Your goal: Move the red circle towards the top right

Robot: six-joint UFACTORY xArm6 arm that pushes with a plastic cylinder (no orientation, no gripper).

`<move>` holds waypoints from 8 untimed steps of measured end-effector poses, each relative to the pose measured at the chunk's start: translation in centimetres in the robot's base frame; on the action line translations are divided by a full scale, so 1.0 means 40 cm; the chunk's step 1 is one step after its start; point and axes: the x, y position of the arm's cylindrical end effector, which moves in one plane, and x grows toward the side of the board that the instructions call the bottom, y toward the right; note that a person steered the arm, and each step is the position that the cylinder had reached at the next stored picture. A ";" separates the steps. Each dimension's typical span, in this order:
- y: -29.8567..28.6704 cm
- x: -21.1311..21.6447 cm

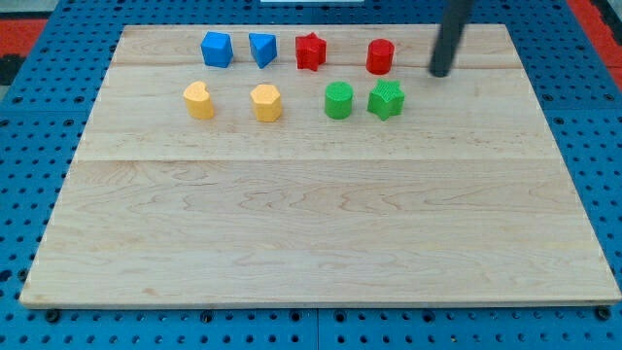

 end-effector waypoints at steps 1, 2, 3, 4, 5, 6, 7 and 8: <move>-0.215 -0.041; -0.241 -0.044; -0.226 -0.151; -0.197 -0.179; -0.106 -0.182; -0.060 -0.191; -0.019 -0.191; -0.060 -0.184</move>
